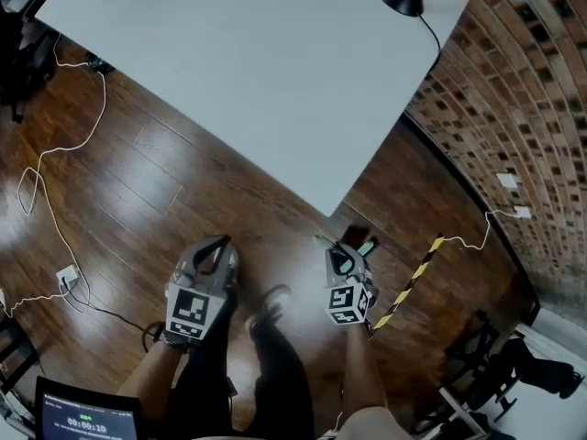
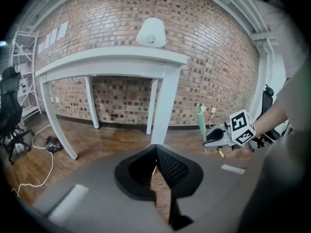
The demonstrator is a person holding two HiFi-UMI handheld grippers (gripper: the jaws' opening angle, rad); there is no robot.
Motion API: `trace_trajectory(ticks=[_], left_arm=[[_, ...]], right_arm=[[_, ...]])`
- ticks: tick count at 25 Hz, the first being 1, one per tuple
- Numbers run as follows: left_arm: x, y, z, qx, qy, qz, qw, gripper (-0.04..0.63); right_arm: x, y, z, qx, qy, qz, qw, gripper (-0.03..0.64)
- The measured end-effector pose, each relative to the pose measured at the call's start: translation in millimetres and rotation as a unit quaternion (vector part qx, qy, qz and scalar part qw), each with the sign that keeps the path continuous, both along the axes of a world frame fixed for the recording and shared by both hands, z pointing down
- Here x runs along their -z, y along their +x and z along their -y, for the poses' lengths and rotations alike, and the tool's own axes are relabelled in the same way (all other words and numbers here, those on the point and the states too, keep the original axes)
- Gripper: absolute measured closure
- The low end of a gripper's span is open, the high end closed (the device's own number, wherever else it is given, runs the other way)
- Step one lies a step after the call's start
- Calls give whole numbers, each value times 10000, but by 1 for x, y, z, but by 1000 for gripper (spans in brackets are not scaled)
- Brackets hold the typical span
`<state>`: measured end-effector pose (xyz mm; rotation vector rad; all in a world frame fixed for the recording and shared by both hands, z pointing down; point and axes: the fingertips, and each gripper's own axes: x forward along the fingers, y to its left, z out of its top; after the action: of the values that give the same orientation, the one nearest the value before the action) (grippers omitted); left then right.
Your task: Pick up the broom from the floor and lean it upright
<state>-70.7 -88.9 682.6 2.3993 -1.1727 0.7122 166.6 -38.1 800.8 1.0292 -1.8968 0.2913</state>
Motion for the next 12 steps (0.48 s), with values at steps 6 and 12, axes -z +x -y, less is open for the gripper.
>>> trace_trajectory(ticks=[6,12], left_arm=[[45,63,-5,-396,256,-123,9988,594],[73,110,-22,-468,508,-98,9976,594]], right_arm=[[40,49,3,-718,436,265,9961,523],[52,91,28,-1074,802,596,9892,525]])
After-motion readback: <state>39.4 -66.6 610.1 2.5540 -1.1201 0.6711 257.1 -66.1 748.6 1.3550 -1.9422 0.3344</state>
